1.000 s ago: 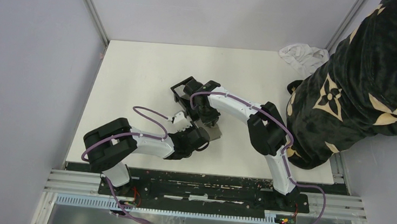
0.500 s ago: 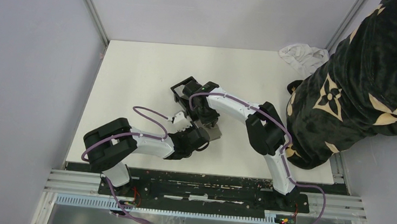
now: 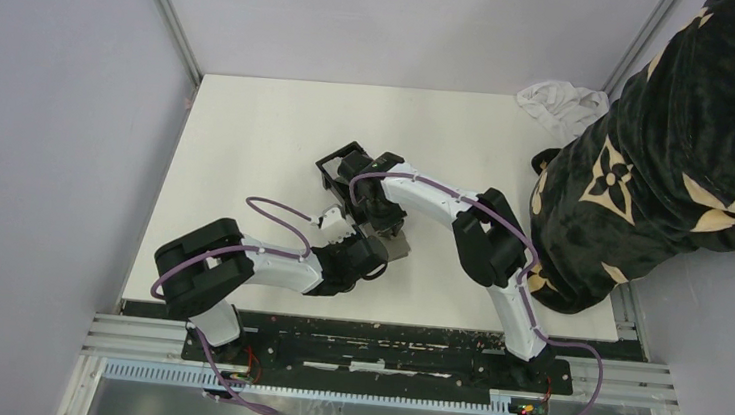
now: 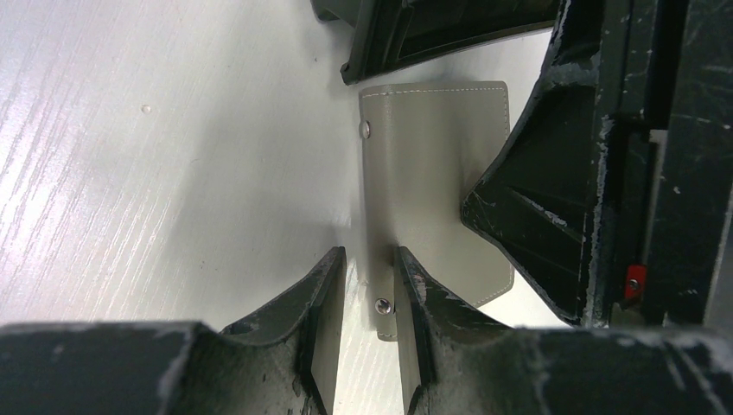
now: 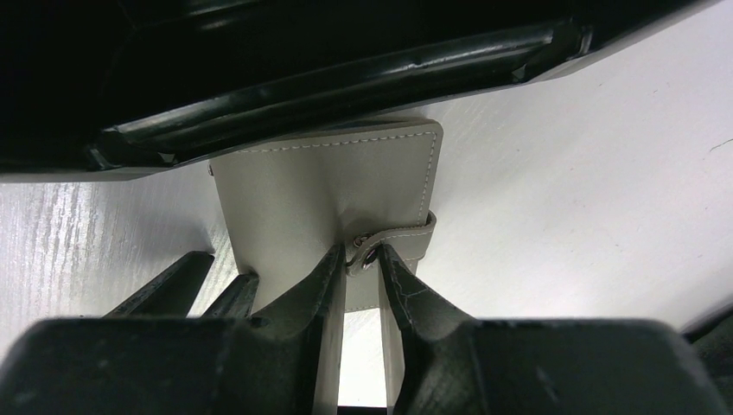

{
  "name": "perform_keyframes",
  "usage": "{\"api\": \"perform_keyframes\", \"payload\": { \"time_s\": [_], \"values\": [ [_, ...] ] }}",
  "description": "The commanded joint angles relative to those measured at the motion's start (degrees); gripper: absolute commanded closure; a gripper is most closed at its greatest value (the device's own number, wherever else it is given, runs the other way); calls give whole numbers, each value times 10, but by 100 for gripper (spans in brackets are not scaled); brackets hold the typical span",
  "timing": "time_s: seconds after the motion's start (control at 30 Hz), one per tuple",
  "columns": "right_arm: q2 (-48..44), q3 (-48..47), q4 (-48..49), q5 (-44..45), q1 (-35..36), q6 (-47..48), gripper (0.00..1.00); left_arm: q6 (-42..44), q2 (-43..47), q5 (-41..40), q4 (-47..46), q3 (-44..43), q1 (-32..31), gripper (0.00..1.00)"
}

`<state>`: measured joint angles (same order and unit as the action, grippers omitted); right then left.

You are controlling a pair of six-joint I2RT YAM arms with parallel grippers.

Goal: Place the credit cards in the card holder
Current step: Close the card holder at the center of the board.

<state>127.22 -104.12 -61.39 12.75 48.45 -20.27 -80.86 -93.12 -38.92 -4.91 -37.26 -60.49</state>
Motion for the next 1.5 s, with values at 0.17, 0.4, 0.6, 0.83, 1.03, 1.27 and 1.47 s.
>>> {"api": "perform_keyframes", "payload": {
  "time_s": [0.17, 0.4, 0.6, 0.83, 1.03, 1.27, 1.47],
  "values": [
    [8, -21, 16, 5, 7, -12, 75, 37, -27, 19, 50, 13, 1, 65],
    [-8, -20, 27, -5, 8, -13, 71, 36, -27, 18, 49, 13, 1, 65],
    [-21, -23, 33, -5, 8, -10, 68, 39, -30, 19, 49, 10, 1, 65],
    [-19, -26, 24, 13, 11, -7, 69, 36, -28, 19, 49, 11, 1, 65],
    [-20, -33, 16, 34, 13, -6, 68, 36, -29, 19, 48, 12, 1, 65],
    [-18, -38, 11, 46, 15, -5, 70, 36, -29, 19, 48, 12, 1, 65],
    [-14, -34, 6, 47, 15, -6, 72, 36, -29, 19, 46, 14, 1, 65]
  ]
}}
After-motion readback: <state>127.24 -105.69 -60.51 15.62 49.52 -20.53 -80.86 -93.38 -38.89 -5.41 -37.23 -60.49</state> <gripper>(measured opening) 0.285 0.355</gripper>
